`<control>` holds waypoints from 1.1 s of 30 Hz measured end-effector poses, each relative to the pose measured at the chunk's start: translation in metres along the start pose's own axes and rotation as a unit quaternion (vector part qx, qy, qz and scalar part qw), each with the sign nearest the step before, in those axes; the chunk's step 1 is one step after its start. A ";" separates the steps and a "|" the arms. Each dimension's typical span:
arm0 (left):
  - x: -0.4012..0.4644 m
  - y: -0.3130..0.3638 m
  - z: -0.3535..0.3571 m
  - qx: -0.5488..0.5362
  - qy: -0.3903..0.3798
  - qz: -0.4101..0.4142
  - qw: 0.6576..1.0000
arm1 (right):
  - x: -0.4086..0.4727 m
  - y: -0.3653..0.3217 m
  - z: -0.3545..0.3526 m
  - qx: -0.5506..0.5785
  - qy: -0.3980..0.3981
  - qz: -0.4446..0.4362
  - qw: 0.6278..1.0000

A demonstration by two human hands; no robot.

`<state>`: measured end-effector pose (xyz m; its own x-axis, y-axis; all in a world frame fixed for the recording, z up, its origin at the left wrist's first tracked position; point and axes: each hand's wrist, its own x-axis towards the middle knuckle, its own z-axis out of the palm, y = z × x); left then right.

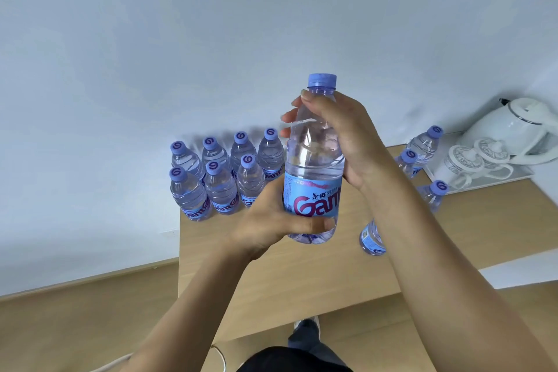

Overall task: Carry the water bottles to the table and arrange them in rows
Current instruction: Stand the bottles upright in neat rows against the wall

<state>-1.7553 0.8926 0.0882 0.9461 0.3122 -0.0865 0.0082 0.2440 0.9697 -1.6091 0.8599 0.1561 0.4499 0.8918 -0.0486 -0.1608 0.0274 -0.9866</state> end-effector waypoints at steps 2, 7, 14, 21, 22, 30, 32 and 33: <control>0.001 -0.001 0.000 -0.007 0.004 -0.003 1.000 | -0.001 0.001 0.003 0.002 0.041 -0.010 0.999; -0.001 -0.001 0.000 0.036 0.094 0.004 0.995 | -0.003 0.005 0.010 0.028 0.143 -0.040 0.988; -0.003 -0.003 0.001 0.089 0.143 0.024 0.985 | -0.005 0.009 0.020 -0.048 0.198 -0.063 0.977; -0.010 0.003 -0.007 0.069 0.113 0.009 0.991 | -0.009 0.001 0.005 0.000 0.026 -0.048 0.998; -0.011 0.003 -0.006 0.065 0.103 0.008 0.993 | -0.009 0.001 0.003 0.019 0.009 -0.039 0.999; -0.014 0.002 -0.002 0.041 0.093 0.002 0.995 | -0.010 0.004 0.015 -0.001 0.064 -0.053 0.997; -0.016 0.001 -0.003 0.039 0.092 -0.001 0.995 | -0.012 0.005 0.021 0.000 0.079 -0.060 0.995; -0.018 0.001 -0.003 0.035 0.096 -0.002 0.995 | -0.014 0.005 0.023 0.007 0.087 -0.059 0.994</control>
<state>-1.7731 0.8902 0.0896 0.8671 0.4819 -0.1260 0.0408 0.1834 0.9822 -1.6366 0.8586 0.1551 0.6108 0.7908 0.0404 -0.1097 0.1351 -0.9847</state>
